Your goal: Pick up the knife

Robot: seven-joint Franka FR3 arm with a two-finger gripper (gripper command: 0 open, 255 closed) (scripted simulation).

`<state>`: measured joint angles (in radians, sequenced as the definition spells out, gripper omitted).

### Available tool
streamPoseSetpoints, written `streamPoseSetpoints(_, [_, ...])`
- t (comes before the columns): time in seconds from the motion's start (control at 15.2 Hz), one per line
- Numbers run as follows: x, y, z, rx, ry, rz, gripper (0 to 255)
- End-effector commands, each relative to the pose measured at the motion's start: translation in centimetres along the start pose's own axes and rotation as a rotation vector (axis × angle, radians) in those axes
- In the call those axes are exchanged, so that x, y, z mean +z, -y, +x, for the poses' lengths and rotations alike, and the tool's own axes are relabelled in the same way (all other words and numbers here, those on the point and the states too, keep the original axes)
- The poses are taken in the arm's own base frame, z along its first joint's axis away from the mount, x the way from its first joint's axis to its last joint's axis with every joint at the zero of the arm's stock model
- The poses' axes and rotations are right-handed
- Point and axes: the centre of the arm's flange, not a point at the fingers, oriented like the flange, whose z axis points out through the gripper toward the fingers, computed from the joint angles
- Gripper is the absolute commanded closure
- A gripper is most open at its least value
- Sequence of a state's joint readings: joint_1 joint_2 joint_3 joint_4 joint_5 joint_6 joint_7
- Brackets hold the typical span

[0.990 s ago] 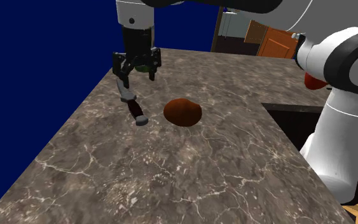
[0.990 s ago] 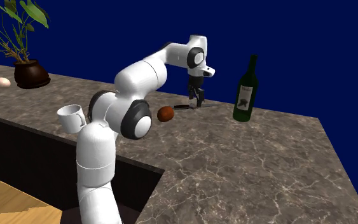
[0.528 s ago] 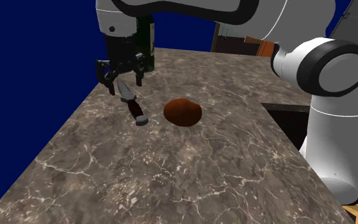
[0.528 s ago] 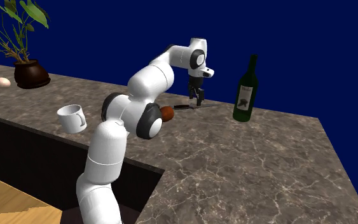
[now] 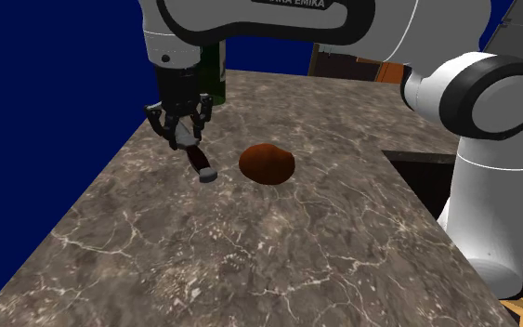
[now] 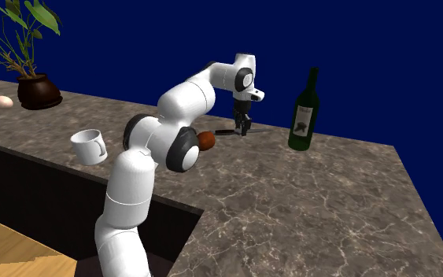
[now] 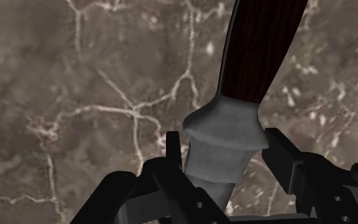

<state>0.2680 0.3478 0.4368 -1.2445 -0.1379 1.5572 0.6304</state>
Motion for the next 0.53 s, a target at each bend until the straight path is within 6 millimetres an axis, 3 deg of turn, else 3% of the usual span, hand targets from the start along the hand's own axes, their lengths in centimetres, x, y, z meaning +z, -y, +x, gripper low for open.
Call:
streamPoseSetpoints(0.0, [0.02,0.0,0.0,0.0,0.0,0.0,255])
streamPoseSetpoints(0.46, [-0.5,-0.01,0.0,0.0,0.0,0.0,255])
